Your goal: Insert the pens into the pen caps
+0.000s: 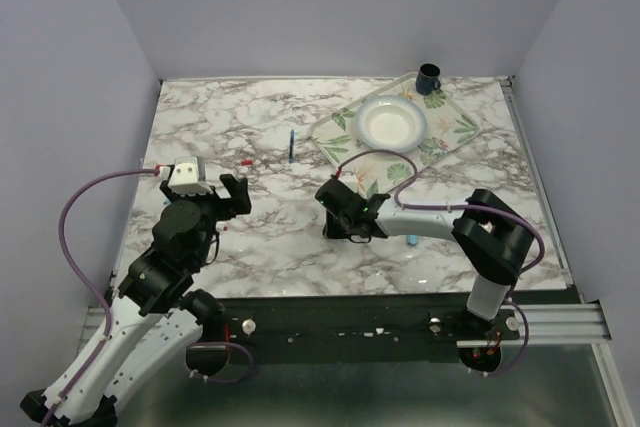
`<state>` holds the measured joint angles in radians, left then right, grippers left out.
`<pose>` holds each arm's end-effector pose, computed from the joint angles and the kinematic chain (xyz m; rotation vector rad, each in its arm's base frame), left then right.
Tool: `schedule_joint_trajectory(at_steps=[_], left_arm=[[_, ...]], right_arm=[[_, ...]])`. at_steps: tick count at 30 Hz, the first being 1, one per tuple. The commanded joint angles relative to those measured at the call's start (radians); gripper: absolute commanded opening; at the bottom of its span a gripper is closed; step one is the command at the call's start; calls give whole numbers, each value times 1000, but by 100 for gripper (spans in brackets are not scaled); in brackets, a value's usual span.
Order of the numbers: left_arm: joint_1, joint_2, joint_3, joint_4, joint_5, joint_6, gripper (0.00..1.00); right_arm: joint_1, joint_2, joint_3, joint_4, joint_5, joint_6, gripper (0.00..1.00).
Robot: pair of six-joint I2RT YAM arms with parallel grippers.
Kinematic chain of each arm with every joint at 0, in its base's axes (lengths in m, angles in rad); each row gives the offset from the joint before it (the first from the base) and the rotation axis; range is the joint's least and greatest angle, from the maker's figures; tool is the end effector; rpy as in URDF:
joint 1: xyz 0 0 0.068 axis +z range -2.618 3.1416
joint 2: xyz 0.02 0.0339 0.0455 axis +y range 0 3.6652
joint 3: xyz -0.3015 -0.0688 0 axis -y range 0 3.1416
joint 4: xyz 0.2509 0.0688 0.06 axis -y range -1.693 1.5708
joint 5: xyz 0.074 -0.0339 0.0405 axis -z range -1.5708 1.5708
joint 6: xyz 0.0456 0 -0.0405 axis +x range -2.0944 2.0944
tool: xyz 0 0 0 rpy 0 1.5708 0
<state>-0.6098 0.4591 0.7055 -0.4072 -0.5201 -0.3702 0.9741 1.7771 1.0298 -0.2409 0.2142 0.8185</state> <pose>0.0872 -0.0333 0.3483 -0.1764 1.7089 -0.2776 0.2169 0.3021 0.1831 -0.1177 2.5806 0.4313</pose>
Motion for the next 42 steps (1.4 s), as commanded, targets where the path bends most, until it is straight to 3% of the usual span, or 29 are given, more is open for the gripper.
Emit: schedule_joint_trajectory(at_steps=[1, 6, 15, 27, 31, 37, 42], left_arm=[[4, 0, -8, 8, -61, 8, 99], [5, -4, -11, 16, -50, 10, 99], [5, -4, -12, 16, -57, 11, 99], [7, 32, -11, 19, -75, -22, 99], [7, 84, 15, -44, -72, -125, 99], [36, 278, 86, -278, -77, -501, 97], [169, 441, 141, -415, 86, -783, 90]], right_arm=[[5, 19, -20, -26, -73, 103, 16], [24, -21, -111, 2, -88, 185, 18], [34, -22, -85, -104, -56, 159, 29], [35, -113, -57, -136, -70, 105, 33], [34, -224, -62, -150, -62, 68, 36], [35, -427, -149, -101, -75, 28, 43], [34, -547, -214, -72, -56, 18, 47]])
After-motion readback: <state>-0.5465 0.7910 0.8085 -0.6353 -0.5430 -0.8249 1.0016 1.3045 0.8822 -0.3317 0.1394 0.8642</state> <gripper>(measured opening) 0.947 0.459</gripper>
